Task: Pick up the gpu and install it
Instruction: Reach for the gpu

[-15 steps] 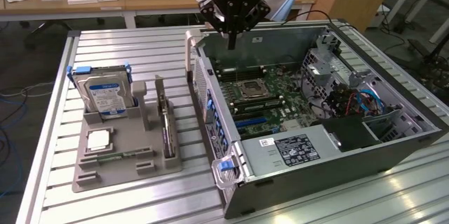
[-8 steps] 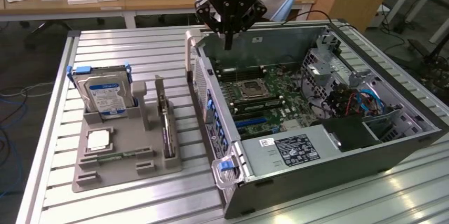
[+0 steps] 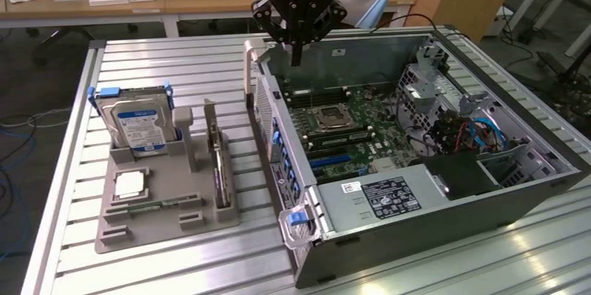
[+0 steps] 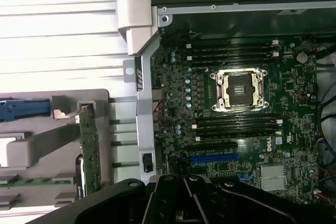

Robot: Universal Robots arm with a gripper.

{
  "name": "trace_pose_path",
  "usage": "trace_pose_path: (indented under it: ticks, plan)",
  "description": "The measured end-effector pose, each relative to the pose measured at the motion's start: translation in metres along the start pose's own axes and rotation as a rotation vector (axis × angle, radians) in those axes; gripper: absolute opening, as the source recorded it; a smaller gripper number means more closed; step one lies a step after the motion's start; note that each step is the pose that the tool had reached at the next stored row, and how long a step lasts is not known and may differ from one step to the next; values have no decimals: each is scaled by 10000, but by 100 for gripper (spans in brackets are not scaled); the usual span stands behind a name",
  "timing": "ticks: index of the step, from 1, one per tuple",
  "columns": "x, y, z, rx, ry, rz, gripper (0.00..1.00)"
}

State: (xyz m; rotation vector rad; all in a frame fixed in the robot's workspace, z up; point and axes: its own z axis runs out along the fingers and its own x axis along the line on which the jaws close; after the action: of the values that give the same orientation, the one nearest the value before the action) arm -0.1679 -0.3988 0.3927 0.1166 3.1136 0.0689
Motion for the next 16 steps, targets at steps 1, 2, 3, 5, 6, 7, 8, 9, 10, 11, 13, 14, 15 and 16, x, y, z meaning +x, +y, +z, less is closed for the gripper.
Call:
trace_pose_path:
  ticks: [1,2,3,5,6,7,8,9,10,11,13,14,15,16]
  plan:
    - [6,0,0,0,0,0,11]
    - [11,-1,0,0,0,0,11]
    - [14,-1,-1,1,1,0,11]
    - [19,-2,-1,1,1,-1,11]
    - [21,-2,-1,1,0,-1,11]
    - [24,-2,-1,1,1,0,11]
    - [27,-2,-1,1,1,0,11]
    - [30,-2,-1,1,0,0,11]
    - [32,-2,-1,1,1,0,11]
    - [35,-3,-1,1,0,0,11]
    - [41,-3,-1,1,1,0,11]
    - [44,-3,-2,1,1,-1,11]
    - [47,-4,-2,1,1,-1,11]
    - [49,-4,-1,1,0,0,11]
